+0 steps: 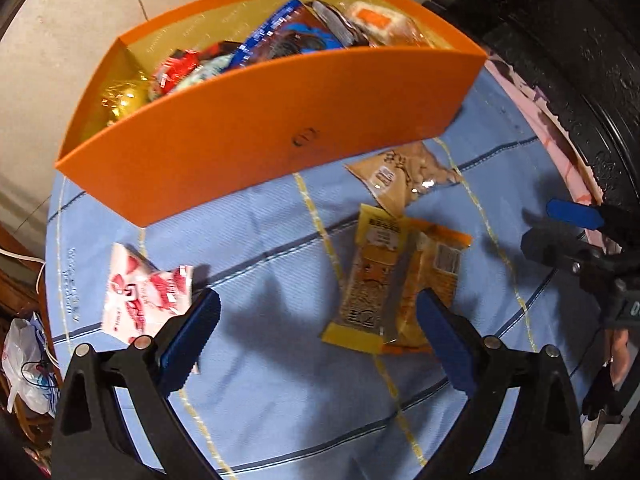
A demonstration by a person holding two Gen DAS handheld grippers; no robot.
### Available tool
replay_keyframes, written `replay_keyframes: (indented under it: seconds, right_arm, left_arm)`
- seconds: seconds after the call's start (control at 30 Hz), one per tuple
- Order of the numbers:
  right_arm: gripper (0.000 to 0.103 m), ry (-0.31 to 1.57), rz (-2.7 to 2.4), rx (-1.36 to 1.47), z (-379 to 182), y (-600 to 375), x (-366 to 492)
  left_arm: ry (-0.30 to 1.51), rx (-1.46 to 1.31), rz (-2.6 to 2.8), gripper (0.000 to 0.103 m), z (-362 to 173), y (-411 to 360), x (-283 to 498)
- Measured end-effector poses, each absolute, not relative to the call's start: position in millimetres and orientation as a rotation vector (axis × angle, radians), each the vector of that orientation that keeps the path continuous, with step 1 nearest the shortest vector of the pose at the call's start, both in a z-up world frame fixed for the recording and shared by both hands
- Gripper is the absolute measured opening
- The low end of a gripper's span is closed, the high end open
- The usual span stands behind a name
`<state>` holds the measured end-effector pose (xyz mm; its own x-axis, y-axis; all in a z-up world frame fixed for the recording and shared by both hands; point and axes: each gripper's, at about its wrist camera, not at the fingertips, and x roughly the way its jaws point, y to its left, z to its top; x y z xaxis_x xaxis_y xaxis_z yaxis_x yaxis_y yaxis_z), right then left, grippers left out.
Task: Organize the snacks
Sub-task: 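Withdraw both grippers from the box toward the remaining snacks, then lower the left gripper over the yellow seed-bar pack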
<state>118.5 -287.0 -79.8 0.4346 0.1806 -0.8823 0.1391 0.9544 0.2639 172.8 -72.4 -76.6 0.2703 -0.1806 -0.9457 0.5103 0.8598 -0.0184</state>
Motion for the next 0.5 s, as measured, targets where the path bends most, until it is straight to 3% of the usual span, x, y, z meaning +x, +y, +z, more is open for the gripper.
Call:
replay_keyframes:
  seconds: [0.5]
  right_arm:
    - [0.089,1.185,0.07,0.329,-101,-285,124]
  left_arm:
    - [1.23,0.342,-0.477,0.096,-105,-89,186]
